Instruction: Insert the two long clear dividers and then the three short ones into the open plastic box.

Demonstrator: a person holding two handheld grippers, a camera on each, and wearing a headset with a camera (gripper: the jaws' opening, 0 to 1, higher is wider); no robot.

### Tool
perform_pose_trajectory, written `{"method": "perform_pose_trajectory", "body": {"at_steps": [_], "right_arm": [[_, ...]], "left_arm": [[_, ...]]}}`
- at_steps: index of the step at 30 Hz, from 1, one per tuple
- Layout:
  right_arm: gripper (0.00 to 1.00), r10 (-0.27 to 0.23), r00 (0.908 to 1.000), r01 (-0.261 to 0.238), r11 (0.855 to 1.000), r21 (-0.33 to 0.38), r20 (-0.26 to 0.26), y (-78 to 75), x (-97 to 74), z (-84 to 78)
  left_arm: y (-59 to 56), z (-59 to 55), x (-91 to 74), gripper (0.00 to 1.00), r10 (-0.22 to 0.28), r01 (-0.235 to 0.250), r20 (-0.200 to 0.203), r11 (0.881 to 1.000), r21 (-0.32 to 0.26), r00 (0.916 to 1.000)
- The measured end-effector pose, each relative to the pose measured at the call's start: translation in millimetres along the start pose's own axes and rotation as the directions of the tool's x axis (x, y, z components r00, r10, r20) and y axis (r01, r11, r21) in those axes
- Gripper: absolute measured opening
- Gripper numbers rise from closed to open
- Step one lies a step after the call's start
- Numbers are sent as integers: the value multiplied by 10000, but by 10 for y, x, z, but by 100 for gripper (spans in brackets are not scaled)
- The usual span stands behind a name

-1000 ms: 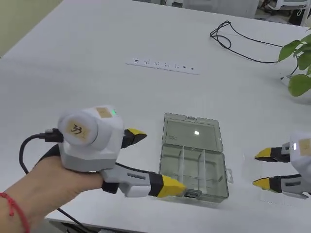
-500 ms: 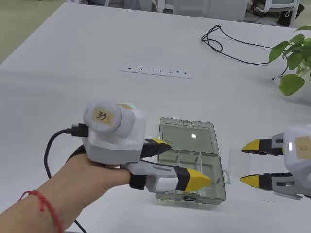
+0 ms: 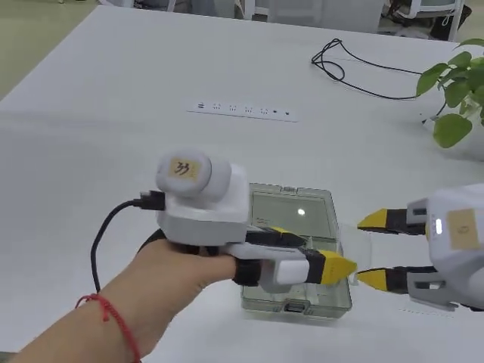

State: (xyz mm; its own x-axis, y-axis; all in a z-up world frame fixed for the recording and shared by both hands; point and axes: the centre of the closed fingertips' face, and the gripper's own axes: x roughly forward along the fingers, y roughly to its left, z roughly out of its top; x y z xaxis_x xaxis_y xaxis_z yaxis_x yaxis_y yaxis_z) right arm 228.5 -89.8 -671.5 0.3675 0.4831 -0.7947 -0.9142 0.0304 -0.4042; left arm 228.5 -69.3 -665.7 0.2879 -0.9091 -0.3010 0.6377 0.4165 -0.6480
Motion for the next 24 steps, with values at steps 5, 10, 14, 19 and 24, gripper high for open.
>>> {"method": "perform_pose_trajectory", "body": {"at_steps": [5,10,14,19,24], "right_arm": [[33,62,9999,-61,9999,-101,154,47,-18,104],[33,59,9998,-55,9997,-235,200,57,-30,156],[33,73,9996,-66,9996,-263,265,65,-46,198],[33,84,9995,-71,9991,-413,305,75,-53,243],[33,98,9997,-86,9985,-543,214,85,-49,242]], "left_arm": [[-51,-15,36,36,-250,249,-36,9990,-370,9997],[-93,-30,65,26,-512,510,0,9958,-755,9987],[-111,-51,69,18,-588,583,-41,9951,-805,9983],[-134,-69,71,11,-754,747,-33,9920,-1017,9971],[-136,-63,68,5,-816,814,33,9892,-1221,9967]]}}
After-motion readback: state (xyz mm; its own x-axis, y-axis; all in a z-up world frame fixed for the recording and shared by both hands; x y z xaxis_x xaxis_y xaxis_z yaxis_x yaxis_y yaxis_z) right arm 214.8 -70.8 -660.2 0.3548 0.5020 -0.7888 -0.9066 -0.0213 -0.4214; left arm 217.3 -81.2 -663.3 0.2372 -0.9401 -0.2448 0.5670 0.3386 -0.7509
